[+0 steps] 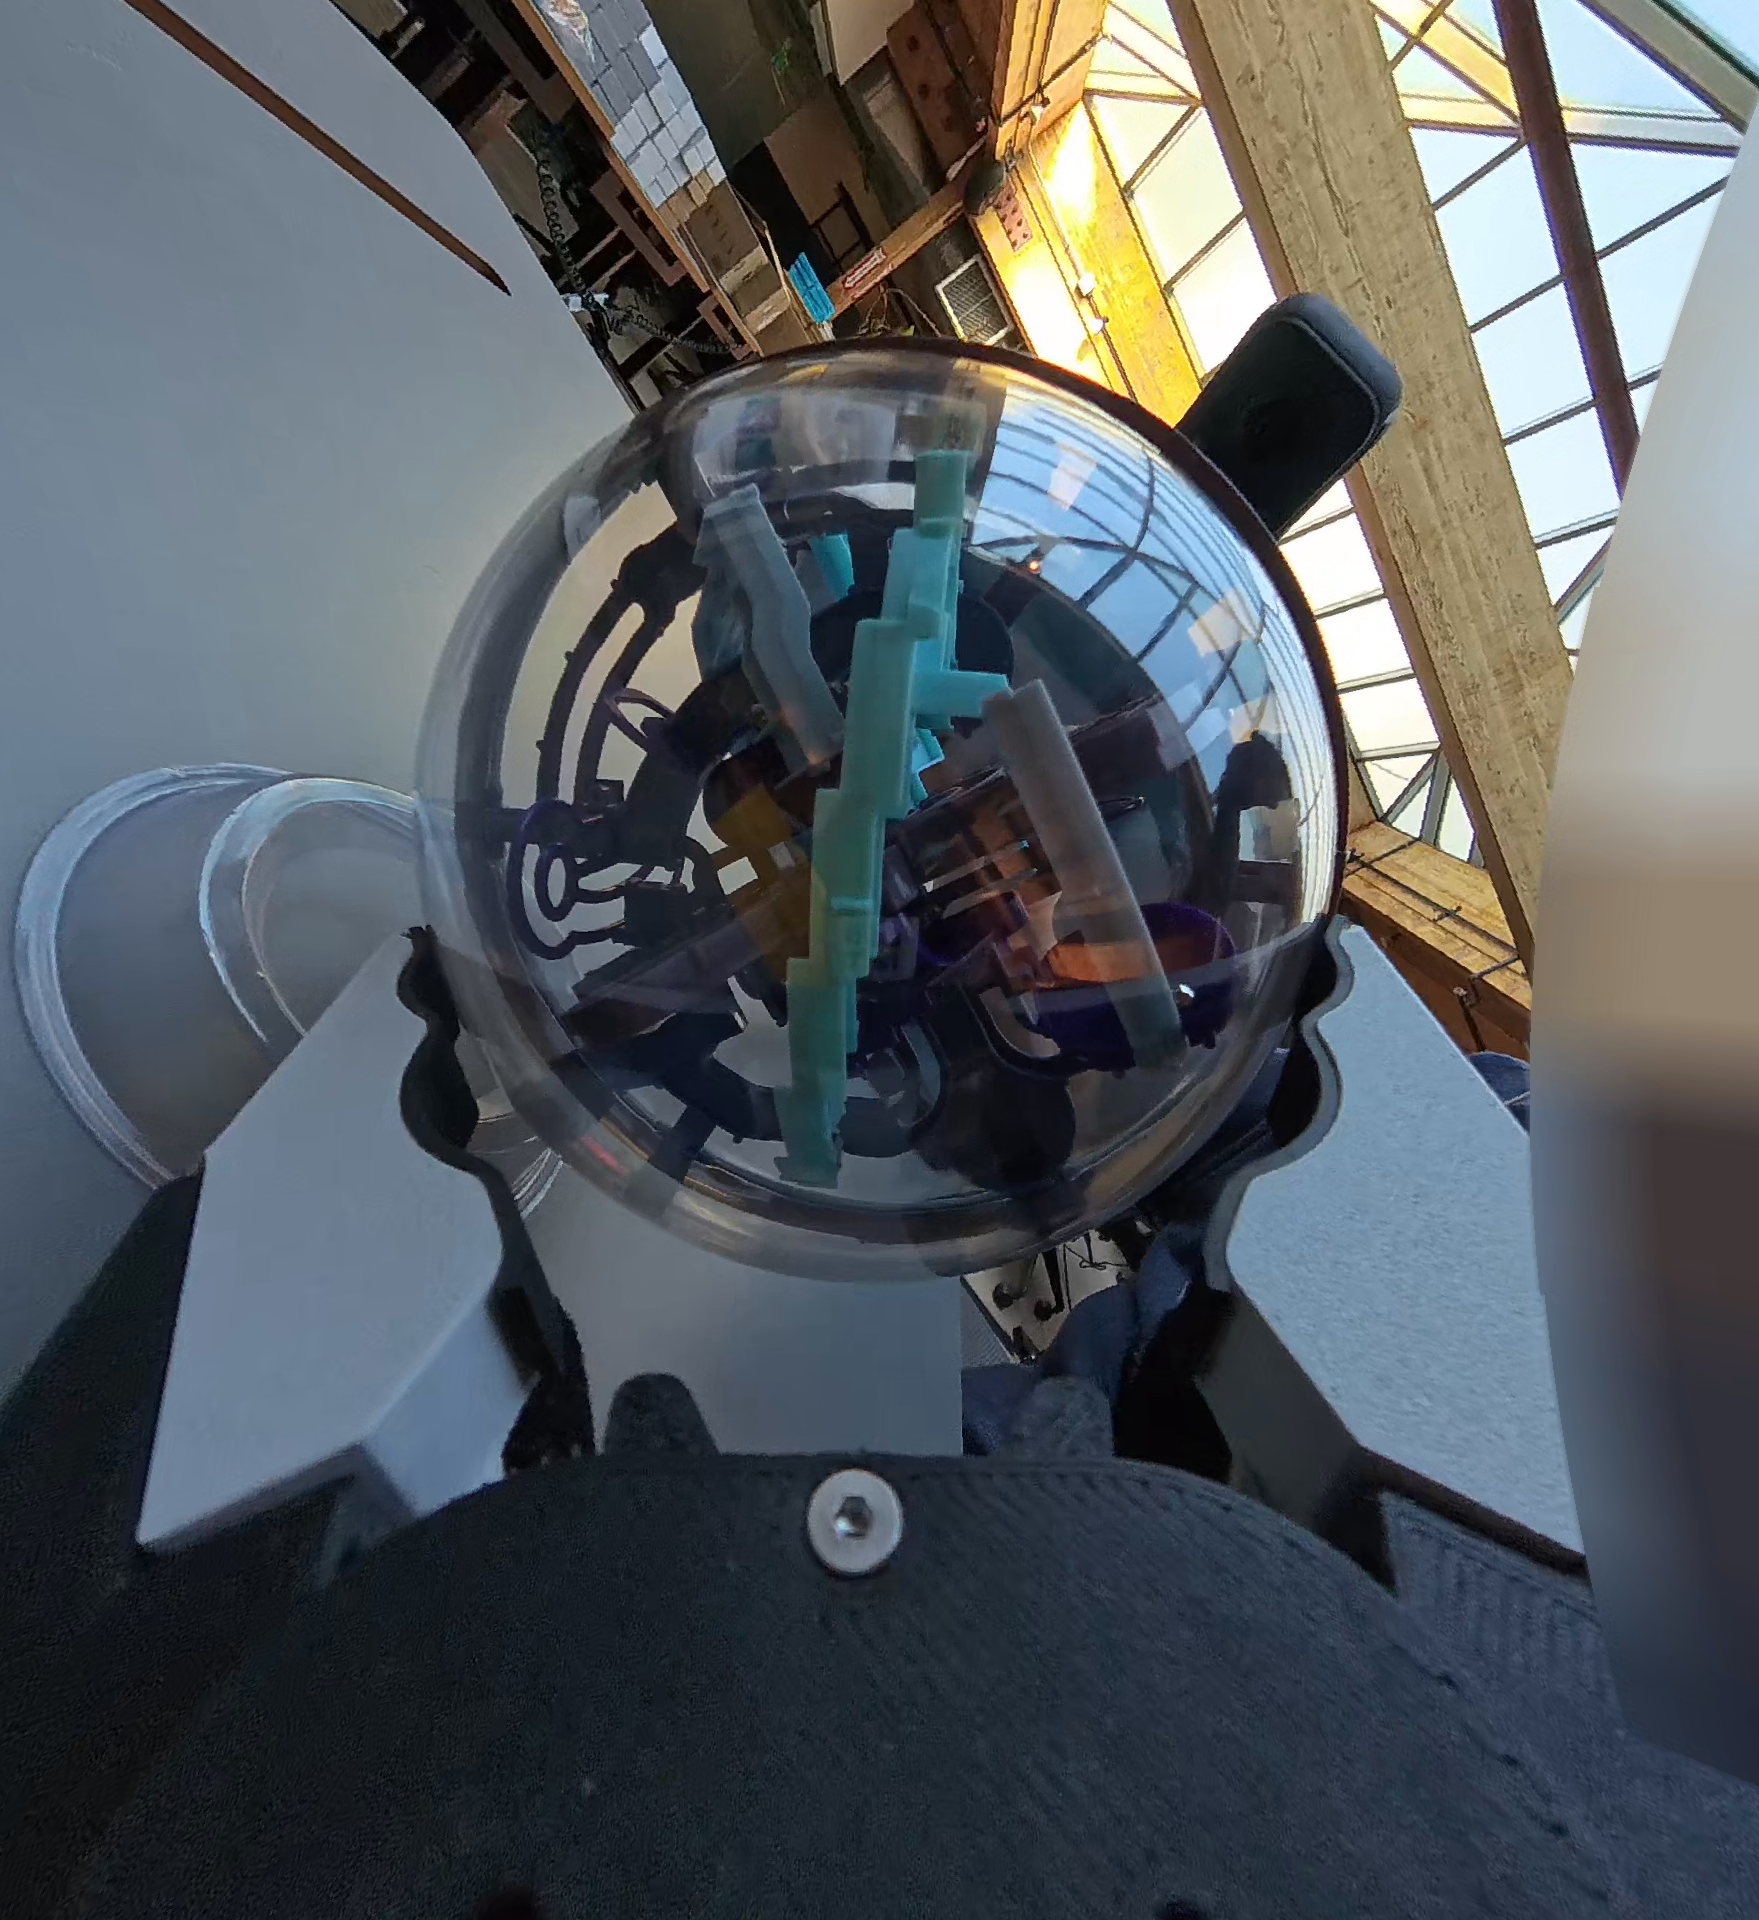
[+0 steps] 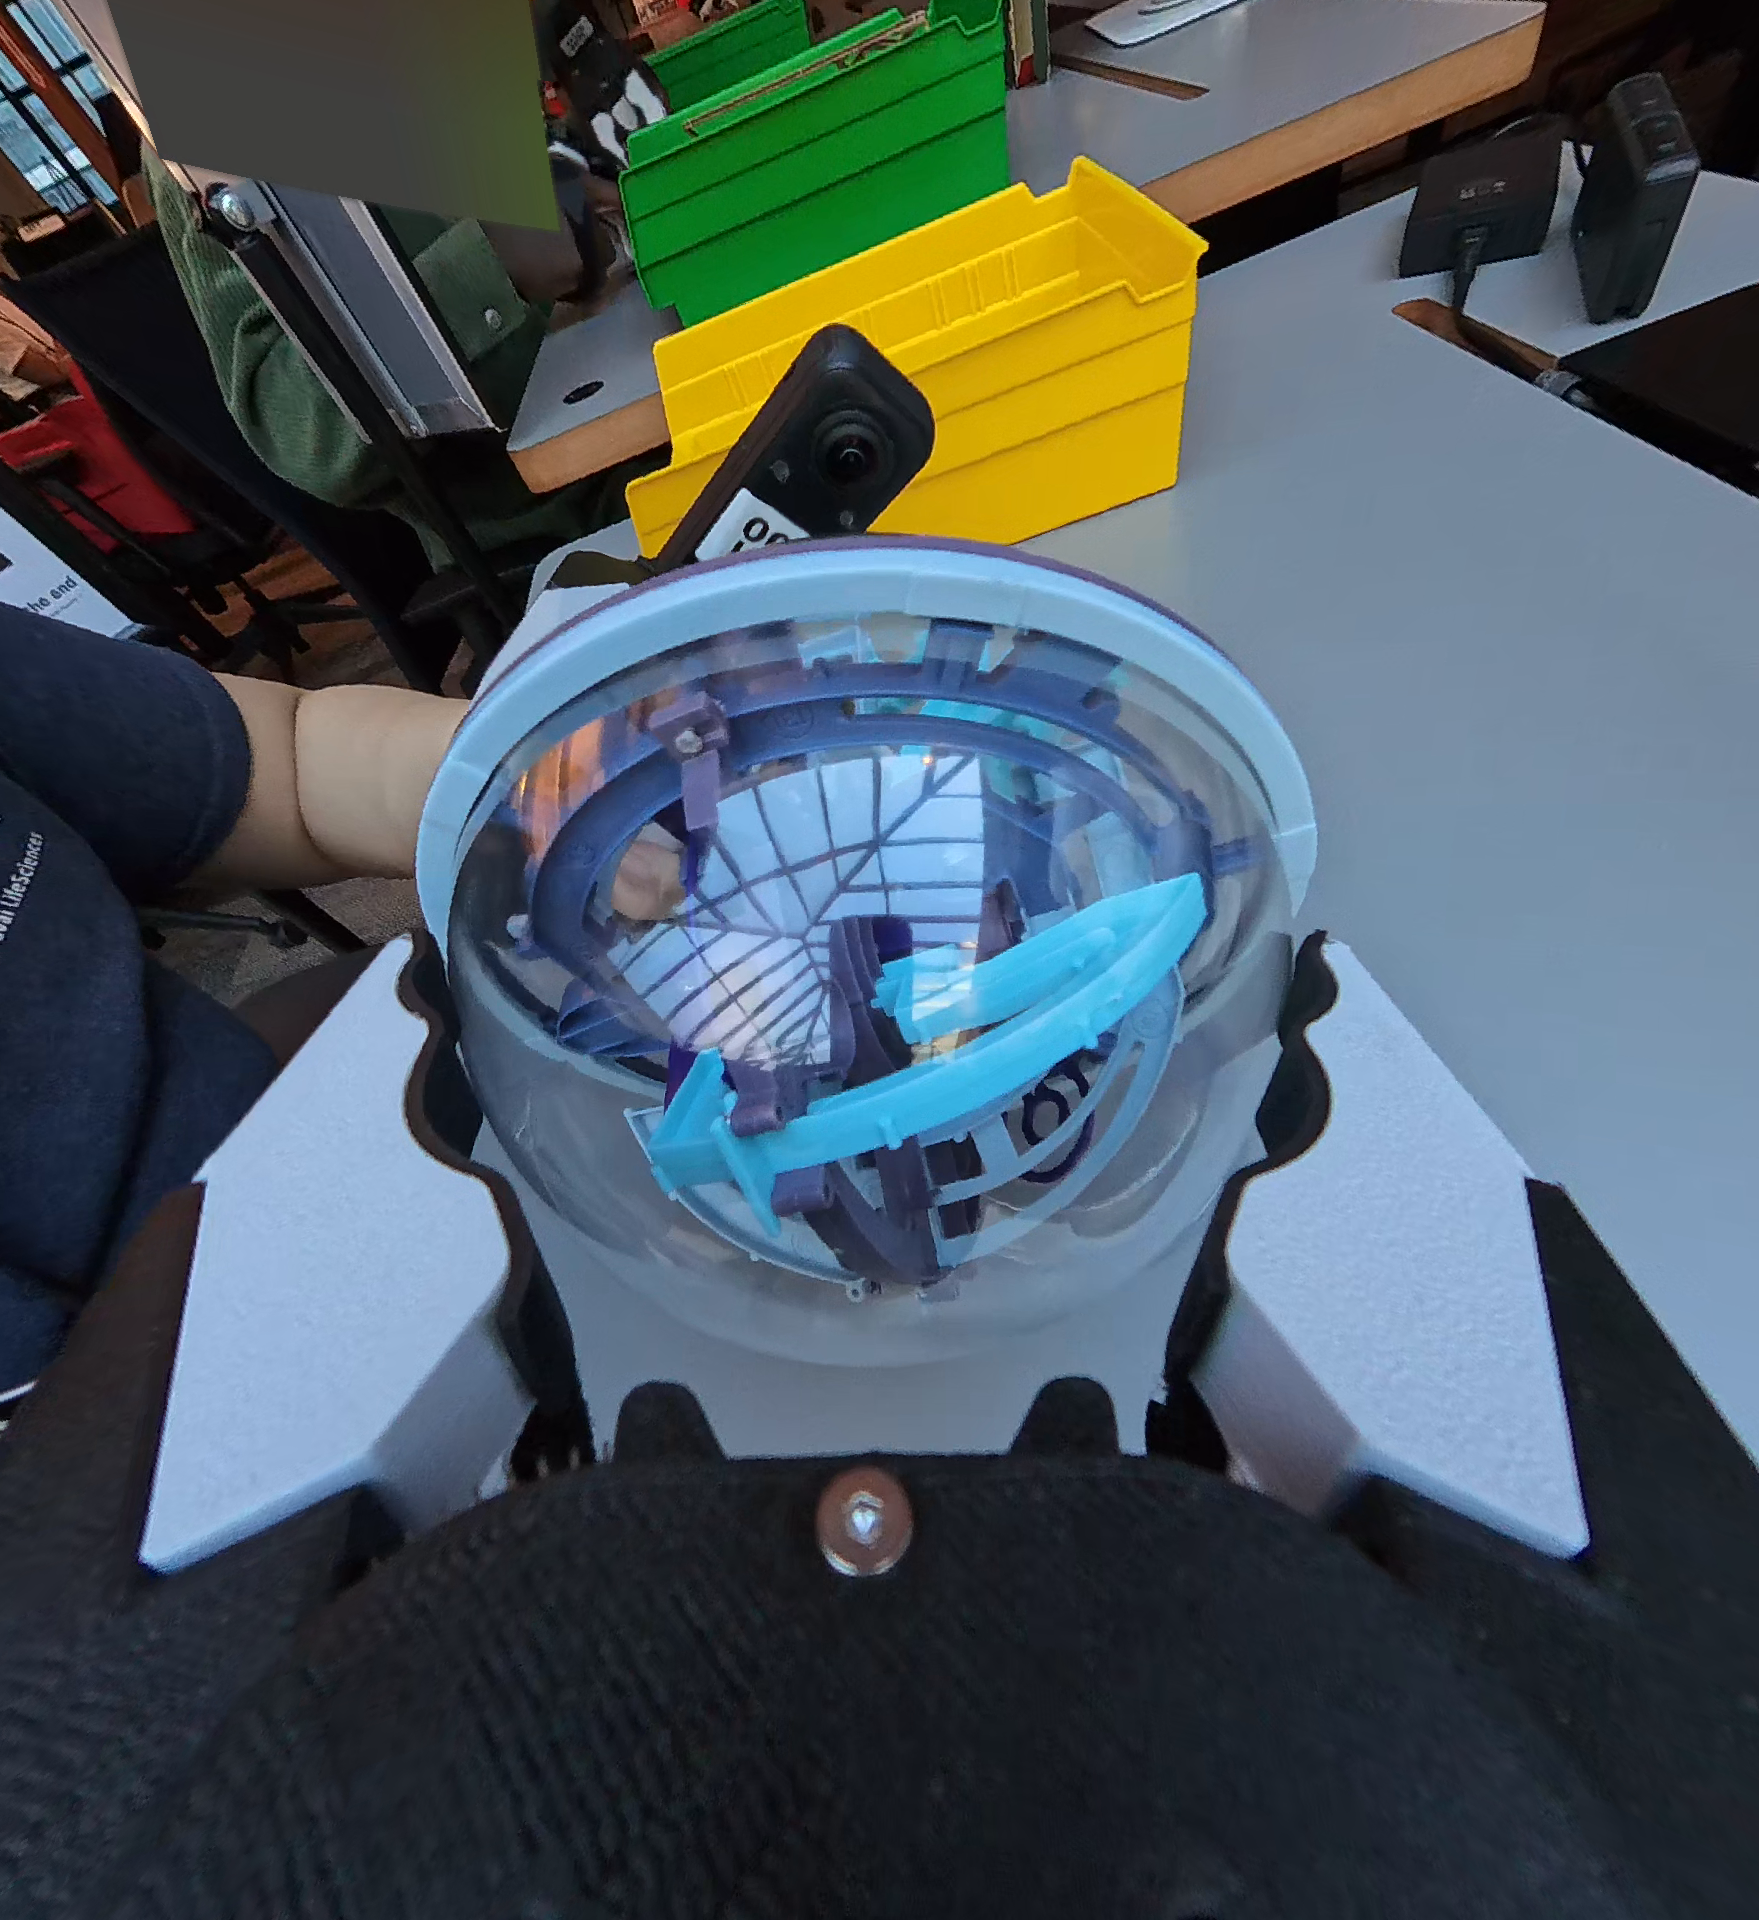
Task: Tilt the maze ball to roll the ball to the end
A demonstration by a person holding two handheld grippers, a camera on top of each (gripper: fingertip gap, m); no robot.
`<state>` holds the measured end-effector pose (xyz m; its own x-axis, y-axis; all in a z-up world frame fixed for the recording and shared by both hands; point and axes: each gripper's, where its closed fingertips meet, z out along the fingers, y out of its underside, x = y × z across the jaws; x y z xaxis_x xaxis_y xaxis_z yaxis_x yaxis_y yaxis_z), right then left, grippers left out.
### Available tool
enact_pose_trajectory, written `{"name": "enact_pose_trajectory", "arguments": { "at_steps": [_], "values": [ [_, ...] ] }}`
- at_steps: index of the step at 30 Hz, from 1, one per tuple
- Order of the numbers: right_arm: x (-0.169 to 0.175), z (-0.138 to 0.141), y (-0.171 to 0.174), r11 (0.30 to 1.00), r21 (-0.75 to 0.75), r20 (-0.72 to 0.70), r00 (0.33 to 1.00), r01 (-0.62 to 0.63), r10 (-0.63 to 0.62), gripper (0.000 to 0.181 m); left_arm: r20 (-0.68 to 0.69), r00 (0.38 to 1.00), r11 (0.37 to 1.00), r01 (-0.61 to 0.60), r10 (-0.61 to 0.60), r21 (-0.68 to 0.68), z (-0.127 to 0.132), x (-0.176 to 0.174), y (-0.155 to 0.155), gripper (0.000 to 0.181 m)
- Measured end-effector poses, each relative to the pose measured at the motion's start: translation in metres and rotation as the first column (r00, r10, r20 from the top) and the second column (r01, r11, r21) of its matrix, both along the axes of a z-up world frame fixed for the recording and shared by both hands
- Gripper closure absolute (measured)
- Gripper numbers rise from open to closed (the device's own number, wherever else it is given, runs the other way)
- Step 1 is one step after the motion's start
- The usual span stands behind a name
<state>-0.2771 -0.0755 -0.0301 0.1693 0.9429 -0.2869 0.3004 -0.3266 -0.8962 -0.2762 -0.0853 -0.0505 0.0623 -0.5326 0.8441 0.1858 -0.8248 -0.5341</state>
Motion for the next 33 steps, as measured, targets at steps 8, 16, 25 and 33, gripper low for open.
{"name": "enact_pose_trajectory", "arguments": {
  "at_steps": [8,16,25,33],
  "values": [
    [-0.0019,0.0019,-0.0004,0.999,-0.046,-0.01,1.0,0.005,-0.005,0.027,0.003,1.0,0.999,-0.011,0.012,-0.045,0.0025,-0.0019,-0.0007,0.026],
    [-0.0043,0.0013,-0.0002,0.996,-0.093,-0.004,1.0,0.015,-0.015,0.027,0.008,1.0,0.996,-0.013,0.014,-0.09,0.0029,-0.0045,-0.0007,0.024],
    [-0.0061,-0.0018,0.0005,0.993,-0.115,0.002,1.0,0.016,-0.016,0.027,-0.001,1.0,0.994,-0.015,0.015,-0.108,0.0009,-0.0068,0.0002,0.025],
    [-0.0065,-0.0026,0.0007,0.992,-0.126,0.004,1.0,0.017,-0.017,0.027,0.0,1.0,0.993,-0.012,0.012,-0.119,0.0003,-0.0072,0.0001,0.025]
  ]
}}
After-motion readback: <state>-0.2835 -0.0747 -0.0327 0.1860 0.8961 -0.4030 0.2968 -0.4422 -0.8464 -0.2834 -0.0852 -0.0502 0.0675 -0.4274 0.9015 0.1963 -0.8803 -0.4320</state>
